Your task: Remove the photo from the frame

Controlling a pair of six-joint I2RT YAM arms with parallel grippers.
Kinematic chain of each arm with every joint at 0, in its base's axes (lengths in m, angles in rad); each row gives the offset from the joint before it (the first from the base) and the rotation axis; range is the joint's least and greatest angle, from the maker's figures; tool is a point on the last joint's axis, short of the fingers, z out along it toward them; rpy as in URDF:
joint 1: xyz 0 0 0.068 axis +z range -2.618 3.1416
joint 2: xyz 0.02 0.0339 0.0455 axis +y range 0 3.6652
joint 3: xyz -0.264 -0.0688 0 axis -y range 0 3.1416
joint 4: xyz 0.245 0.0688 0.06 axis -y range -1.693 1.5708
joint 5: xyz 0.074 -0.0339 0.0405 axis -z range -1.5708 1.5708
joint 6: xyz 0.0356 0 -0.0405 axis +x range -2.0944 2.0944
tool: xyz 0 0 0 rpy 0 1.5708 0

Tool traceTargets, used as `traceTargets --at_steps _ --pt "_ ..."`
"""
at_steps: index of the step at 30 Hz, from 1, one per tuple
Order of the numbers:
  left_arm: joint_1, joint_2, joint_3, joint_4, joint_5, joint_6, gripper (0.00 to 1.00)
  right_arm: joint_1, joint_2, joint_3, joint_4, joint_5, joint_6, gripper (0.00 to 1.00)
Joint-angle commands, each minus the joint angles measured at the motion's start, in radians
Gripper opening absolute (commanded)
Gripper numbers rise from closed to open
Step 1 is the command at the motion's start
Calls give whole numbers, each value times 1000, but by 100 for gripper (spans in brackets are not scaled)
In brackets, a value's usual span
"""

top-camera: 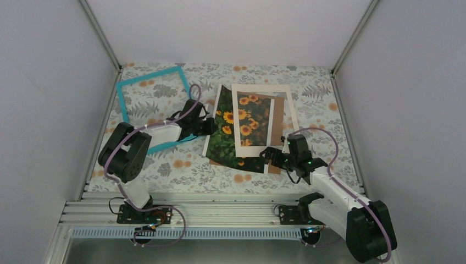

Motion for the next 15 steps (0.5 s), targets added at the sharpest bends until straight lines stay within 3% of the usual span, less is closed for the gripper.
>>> traceTargets --at_steps 1,15 --pt "3 -89 -50 -40 -65 -6 2 0 -19 17 -12 -11 0 100" --pt "1 -357 -84 -283 -296 29 2 0 -41 24 -15 0 -5 100"
